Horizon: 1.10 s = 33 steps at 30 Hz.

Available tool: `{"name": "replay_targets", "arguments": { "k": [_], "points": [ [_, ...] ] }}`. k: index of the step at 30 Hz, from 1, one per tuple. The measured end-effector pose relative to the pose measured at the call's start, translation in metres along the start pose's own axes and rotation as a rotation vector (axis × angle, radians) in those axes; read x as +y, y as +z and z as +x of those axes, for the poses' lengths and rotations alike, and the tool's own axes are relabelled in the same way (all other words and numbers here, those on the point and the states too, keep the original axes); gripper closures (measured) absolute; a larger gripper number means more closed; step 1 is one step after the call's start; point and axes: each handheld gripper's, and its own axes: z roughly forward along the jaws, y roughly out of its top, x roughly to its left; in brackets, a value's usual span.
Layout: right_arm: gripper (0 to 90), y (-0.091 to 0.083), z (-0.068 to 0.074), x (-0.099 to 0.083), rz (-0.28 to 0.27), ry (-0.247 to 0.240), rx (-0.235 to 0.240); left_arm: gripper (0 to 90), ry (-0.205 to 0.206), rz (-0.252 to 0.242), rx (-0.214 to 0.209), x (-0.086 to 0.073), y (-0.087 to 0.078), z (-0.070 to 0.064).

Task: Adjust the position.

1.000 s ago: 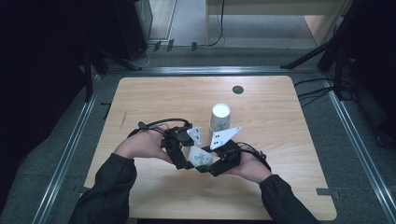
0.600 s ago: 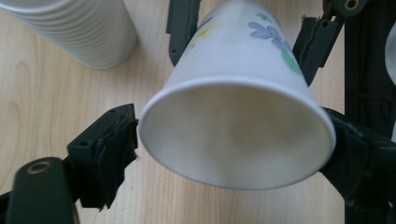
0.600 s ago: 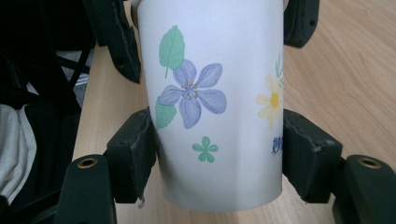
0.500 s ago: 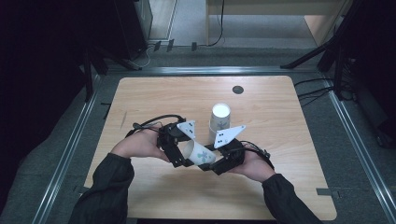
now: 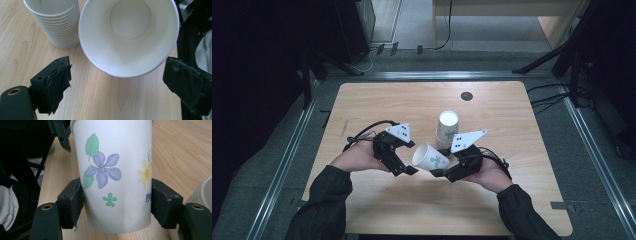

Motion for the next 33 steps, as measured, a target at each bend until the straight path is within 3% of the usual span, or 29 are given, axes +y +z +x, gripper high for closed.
{"name": "replay_targets", "arguments": {
  "k": [6,10,11,18,19,33],
  "points": [
    [33.1,-0.006,-0.001,0.000,-0.020,0.007,-0.005,8.8,-0.045,-0.032,-0.011,-0.010,-0.001,-0.001],
    [33.1,-0.008,-0.002,0.000,-0.038,0.014,0.001,8.8,-0.069,-0.076,-0.022,-0.014,-0.002,-0.001],
    [33.1,-0.009,-0.002,0.000,-0.040,0.017,-0.001,8.9,-0.083,-0.106,-0.028,-0.016,-0.002,0.000],
    [33.2,-0.011,-0.003,0.001,-0.052,0.017,0.004,8.9,-0.132,-0.171,-0.042,-0.019,0.001,0.001],
    [33.2,-0.011,-0.003,0.001,-0.053,0.018,0.005,8.9,-0.149,-0.177,-0.023,-0.020,0.003,0.001],
    [33.2,-0.006,-0.002,0.002,-0.053,0.017,0.025,8.9,-0.166,-0.227,-0.074,-0.016,0.011,-0.003]
  ]
}}
